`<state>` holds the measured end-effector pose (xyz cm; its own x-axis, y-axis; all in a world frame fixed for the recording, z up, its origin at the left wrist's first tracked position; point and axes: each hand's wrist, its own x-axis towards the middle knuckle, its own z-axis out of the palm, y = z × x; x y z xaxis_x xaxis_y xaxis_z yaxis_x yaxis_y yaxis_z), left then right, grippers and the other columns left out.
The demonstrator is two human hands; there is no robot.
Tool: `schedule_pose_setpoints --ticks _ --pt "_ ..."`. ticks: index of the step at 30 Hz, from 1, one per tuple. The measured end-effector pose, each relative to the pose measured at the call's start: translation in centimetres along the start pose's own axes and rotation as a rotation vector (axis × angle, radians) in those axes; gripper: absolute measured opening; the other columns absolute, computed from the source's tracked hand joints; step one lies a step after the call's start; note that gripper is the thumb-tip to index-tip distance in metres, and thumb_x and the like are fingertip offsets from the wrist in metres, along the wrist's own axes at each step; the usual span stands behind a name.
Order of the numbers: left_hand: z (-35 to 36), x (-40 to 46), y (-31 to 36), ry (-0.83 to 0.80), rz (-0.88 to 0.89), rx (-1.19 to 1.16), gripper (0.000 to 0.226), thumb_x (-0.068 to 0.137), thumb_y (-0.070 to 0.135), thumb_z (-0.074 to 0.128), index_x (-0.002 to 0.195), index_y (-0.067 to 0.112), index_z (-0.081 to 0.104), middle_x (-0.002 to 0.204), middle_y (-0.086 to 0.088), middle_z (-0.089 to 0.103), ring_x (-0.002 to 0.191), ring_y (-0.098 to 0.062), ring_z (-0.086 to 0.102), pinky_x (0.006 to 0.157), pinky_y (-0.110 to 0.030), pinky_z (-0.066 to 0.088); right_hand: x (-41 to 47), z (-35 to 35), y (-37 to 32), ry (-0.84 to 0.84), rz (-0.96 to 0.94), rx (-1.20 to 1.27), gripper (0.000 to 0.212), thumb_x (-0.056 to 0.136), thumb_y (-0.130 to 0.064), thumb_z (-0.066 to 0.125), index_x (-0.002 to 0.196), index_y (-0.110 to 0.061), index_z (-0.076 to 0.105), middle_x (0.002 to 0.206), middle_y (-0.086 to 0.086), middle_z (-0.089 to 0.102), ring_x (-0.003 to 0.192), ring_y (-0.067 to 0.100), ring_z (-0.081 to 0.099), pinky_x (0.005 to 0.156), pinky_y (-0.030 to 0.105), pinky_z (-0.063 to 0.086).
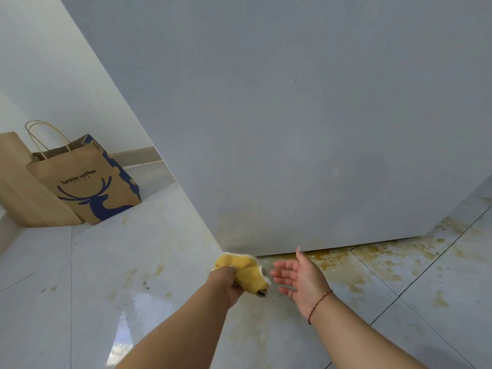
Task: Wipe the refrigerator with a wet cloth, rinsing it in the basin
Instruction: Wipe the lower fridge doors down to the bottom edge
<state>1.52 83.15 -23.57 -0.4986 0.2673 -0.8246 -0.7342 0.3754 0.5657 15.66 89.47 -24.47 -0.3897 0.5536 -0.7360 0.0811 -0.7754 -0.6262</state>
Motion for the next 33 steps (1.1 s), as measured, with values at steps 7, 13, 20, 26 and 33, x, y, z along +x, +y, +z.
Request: schedule_pose_setpoints --ticks 7,13,20,26,33 --pt "3.4 6.4 -1.0 0.021 -0.056 -0.253 0.042 0.102 0.001 0.022 0.141 -0.005 0.036 0.142 -0.026 0.044 0.127 -0.042 0.045 0.103 -0.052 0.039 0.4 -2.5 -0.4 0.008 -0.051 0.147 0.062 0.099 -0.048 0.031 0.088 0.001 0.065 0.070 0.015 0.064 0.065 0.025 0.056 0.061 0.034 0.043" --pt "4.0 8.8 -0.6 0.035 -0.073 -0.297 0.042 0.101 0.000 0.023 0.139 -0.001 0.043 0.134 -0.020 0.050 0.127 -0.038 0.047 0.090 -0.043 0.043 0.4 -3.7 -0.9 0.007 -0.093 0.181 0.062 0.100 -0.047 0.029 0.086 0.003 0.064 0.066 0.016 0.062 0.063 0.026 0.054 0.060 0.035 0.041" --pt "3.9 6.0 0.6 0.036 -0.022 -0.339 0.037 0.096 -0.001 0.031 0.130 -0.005 0.045 0.120 -0.024 0.055 0.107 -0.040 0.056 0.091 -0.048 0.046 1.3 -1.4 -1.2 -0.006 -0.141 0.069 0.065 0.100 -0.048 0.023 0.092 -0.001 0.067 0.080 0.015 0.067 0.072 0.024 0.057 0.064 0.033 0.044" --pt "3.5 -0.2 3.3 -0.079 0.058 -0.431 0.018 0.095 -0.001 0.033 0.091 -0.003 0.050 0.103 -0.023 0.054 0.090 -0.038 0.057 0.098 -0.050 0.045 -0.3 1.9 -2.5 -0.040 -0.359 0.049 0.064 0.097 -0.047 0.024 0.082 -0.002 0.066 0.069 0.013 0.066 0.065 0.022 0.059 0.062 0.031 0.047" --pt "3.6 -8.2 8.1 -0.209 0.201 -0.519 0.025 0.095 0.000 0.035 0.113 -0.007 0.050 0.114 -0.026 0.057 0.100 -0.041 0.058 0.078 -0.049 0.053 -5.3 3.9 -5.2 0.130 -0.812 0.087 0.080 0.061 -0.090 0.039 0.068 -0.015 0.066 0.058 0.006 0.061 0.056 0.013 0.056 0.059 0.030 0.044"
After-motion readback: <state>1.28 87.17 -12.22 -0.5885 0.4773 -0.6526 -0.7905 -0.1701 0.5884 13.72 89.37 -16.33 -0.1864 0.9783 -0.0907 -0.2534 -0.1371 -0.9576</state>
